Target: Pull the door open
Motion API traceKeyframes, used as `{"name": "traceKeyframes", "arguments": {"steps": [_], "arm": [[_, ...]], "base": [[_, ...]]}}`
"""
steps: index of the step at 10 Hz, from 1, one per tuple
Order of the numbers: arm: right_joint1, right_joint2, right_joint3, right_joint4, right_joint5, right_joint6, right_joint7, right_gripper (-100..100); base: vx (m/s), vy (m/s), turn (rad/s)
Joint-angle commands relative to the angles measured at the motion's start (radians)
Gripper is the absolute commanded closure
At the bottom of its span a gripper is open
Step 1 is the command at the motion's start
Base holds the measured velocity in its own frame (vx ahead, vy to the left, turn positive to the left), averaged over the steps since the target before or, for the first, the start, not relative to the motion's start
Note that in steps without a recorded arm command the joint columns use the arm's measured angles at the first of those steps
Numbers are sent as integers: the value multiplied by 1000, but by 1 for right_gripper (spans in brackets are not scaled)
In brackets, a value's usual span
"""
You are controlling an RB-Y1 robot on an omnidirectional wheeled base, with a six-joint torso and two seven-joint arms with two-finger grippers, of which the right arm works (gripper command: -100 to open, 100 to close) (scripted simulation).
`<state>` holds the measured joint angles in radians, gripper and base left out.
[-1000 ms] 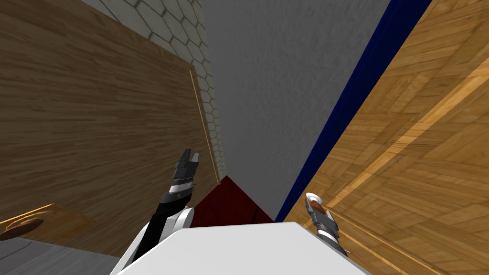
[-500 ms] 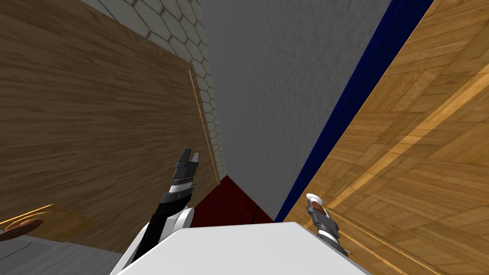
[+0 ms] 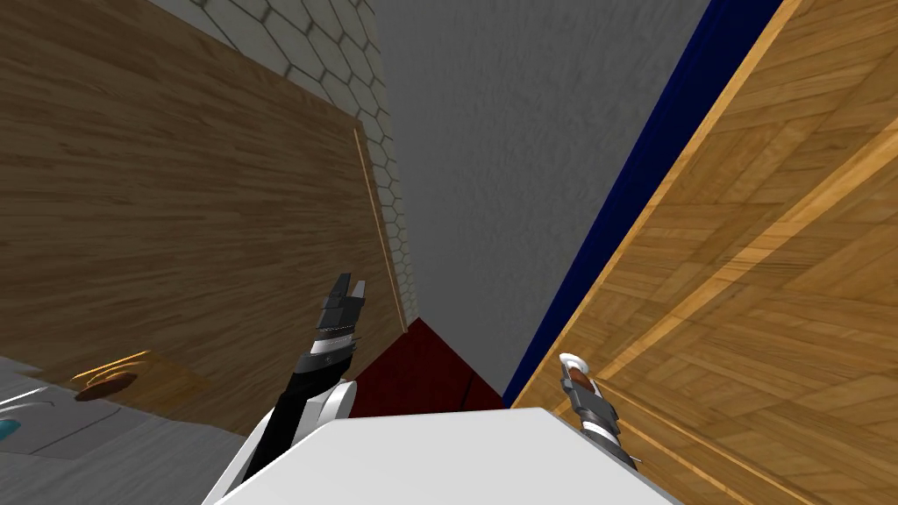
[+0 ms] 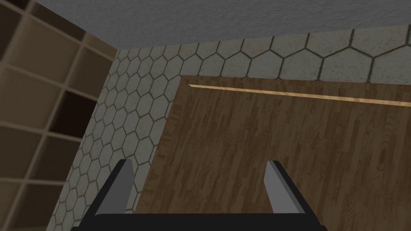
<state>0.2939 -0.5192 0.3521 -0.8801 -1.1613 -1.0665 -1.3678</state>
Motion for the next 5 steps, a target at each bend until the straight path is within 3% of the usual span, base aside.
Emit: {"name": "traceKeyframes", "arguments": {"steps": [1,5], "arm": [[5,-4,20,-2,13,-5,-12,100],[19,-23,66,-27,43,-16,-35,100]], "base": [[-208,41,46],[-205,45,42]]}}
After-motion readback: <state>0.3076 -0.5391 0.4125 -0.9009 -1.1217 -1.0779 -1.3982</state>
